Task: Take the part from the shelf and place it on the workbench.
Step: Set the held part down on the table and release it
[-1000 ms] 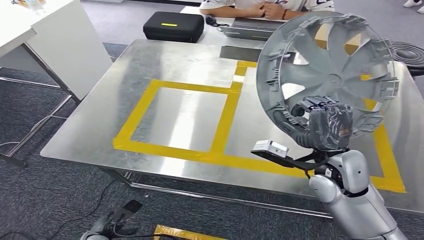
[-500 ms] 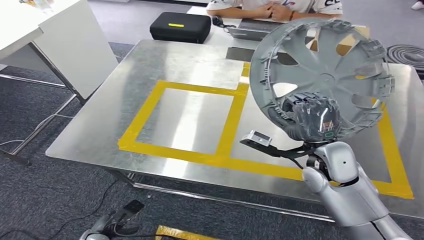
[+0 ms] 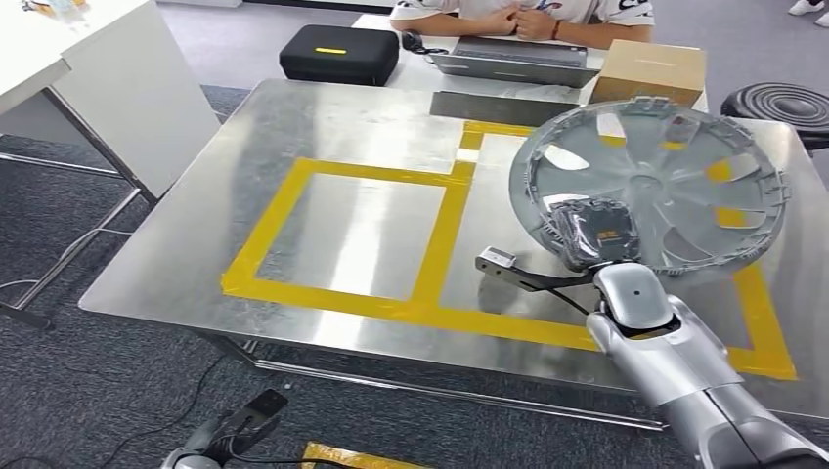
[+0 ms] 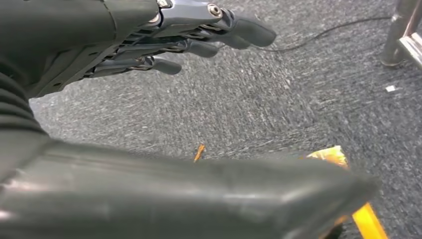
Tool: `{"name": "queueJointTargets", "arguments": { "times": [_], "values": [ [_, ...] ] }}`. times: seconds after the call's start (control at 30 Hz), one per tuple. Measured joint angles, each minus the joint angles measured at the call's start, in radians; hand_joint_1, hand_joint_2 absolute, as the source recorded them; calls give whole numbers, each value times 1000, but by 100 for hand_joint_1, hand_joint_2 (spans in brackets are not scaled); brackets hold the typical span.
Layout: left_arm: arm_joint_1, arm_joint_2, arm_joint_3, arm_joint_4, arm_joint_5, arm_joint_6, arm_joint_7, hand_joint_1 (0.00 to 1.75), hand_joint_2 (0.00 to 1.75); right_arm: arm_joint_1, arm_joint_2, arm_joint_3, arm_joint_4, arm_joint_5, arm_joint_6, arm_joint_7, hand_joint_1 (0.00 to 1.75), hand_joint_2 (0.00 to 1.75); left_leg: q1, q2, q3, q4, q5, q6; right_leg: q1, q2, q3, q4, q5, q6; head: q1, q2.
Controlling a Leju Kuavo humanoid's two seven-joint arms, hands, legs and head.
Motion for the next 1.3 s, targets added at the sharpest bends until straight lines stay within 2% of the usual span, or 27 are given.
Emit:
{"name": "queueJointTargets", "arguments": {
  "times": [0.07,0.13,0.17,0.23,0.27,0.3,0.33,0.37,0.43,0.47,0.5,0.57,0.63,0.67,0.73,0.77,0.8,0.83,0.87,0.93,0.97,1.0,1.07,1.13,1.17,1.27,1.3],
  "values": [
    [2,1,-6,0,0,0,1,0,0,-2,0,1,50,2,11,2,175,175,-1,-1,0,-3,-2,13,0,0,-1,-2,1,8,0,0],
    [1,3,-9,0,0,0,1,0,0,-2,0,3,86,2,18,3,175,175,0,-2,2,-5,-2,26,-2,-1,-14,23,-19,18,3,0],
    [1,2,-10,0,0,0,1,0,0,-2,0,5,103,2,21,4,175,175,2,-1,3,-6,-2,31,-3,-2,-35,64,-43,22,5,0],
    [0,2,-11,0,0,0,1,0,0,-1,1,10,131,3,26,5,175,175,2,-2,4,-6,-3,37,-3,-2,-99,198,-102,28,9,0],
    [1,2,-11,0,0,0,1,0,0,0,1,12,145,3,30,5,175,175,1,-2,4,-5,-4,39,-3,-2,-130,258,-119,29,8,0],
    [1,3,-11,0,0,0,1,0,0,2,1,14,157,3,33,5,175,175,1,-3,5,-5,-5,40,-3,-2,-148,286,-119,29,9,0],
    [1,3,-11,0,0,0,1,0,0,2,1,15,167,2,35,5,175,175,1,-4,7,-5,-6,39,-3,-2,-146,274,-99,28,9,0],
    [1,4,-11,0,0,0,1,0,0,2,1,16,174,2,37,5,175,175,1,-5,10,-5,-8,39,-4,-3,-126,225,-64,27,9,0],
    [0,3,-12,0,0,0,1,0,0,0,2,16,183,1,39,5,175,175,0,-6,16,-4,-12,33,-3,-3,-58,83,-2,25,9,0],
    [0,3,-12,0,0,0,1,0,0,0,2,16,187,1,41,5,175,175,-2,-7,16,-3,-13,29,-2,-3,-33,36,11,23,8,0],
    [0,3,-12,0,0,0,1,0,0,-1,2,16,190,1,42,5,175,175,-3,-7,15,-3,-13,24,-1,-2,-19,10,14,20,7,0],
    [0,3,-12,0,0,0,1,0,0,0,2,16,196,0,45,4,175,175,-3,-7,12,-4,-10,14,1,0,-17,6,12,11,4,0],
    [1,4,-12,0,0,0,1,0,0,1,2,15,201,-2,47,3,175,175,-2,-4,4,10,-23,3,-2,0,-17,2,15,-1,3,0],
    [0,4,-12,0,0,0,1,0,0,1,2,14,204,-2,48,2,175,175,-2,-2,-10,43,-44,-2,-5,0,-16,0,16,-7,3,0],
    [1,4,-12,0,0,0,1,0,0,2,2,14,209,-3,49,1,175,175,-2,0,-68,167,-107,-10,-6,-1,-16,-1,16,-14,2,0],
    [1,4,-12,0,0,0,1,0,0,3,2,14,213,-3,49,1,131,175,-1,0,-98,232,-132,-12,-6,-1,-16,-1,16,-15,2,0],
    [2,4,-12,0,0,1,1,0,0,5,2,14,216,-4,51,-1,87,175,-1,0,-119,274,-141,-12,-6,-1,-16,-1,16,-16,2,0],
    [2,4,-12,0,0,1,1,0,0,6,2,14,219,-9,54,-4,44,175,-1,0,-121,278,-131,-12,-6,0,-16,-1,16,-16,2,0],
    [2,4,-12,0,0,1,1,0,0,6,2,14,221,-15,59,-9,0,175,-1,0,-104,242,-103,-11,-7,0,-15,-1,16,-15,2,0],
    [1,5,-14,0,0,3,1,0,0,5,2,14,223,-31,64,-20,0,175,-1,1,-38,109,-38,-9,-5,1,-14,2,14,-9,2,0],
    [0,5,-15,0,0,4,1,0,0,4,2,12,225,-36,64,-23,0,131,0,1,-10,53,-20,-6,-3,2,-16,5,13,-5,2,0],
    [0,5,-17,0,1,5,1,0,0,4,2,11,226,-40,62,-27,0,87,0,1,5,19,-15,-3,-1,3,-18,6,13,0,3,0],
    [2,5,-18,0,3,7,2,0,0,4,2,7,227,-49,56,-32,0,0,-1,-1,11,3,-18,10,0,4,-20,5,14,9,3,0],
    [3,7,-18,0,5,9,3,0,0,4,1,3,226,-60,48,-35,0,0,0,0,12,1,-15,23,-2,2,-27,14,4,18,4,0],
    [3,7,-18,0,5,10,4,0,0,4,1,1,225,-65,44,-36,0,0,2,0,13,-1,-14,29,-3,1,-40,42,-14,23,7,0],
    [3,7,-18,0,7,10,4,0,0,5,0,-4,224,-74,34,-39,0,0,2,0,13,-1,-14,38,-4,-1,-122,222,-99,32,11,0],
    [4,8,-18,0,8,10,4,0,0,7,0,-7,223,-74,30,-40,0,0,2,0,14,0,-14,39,-4,-1,-145,269,-112,33,11,0]
  ]
}}
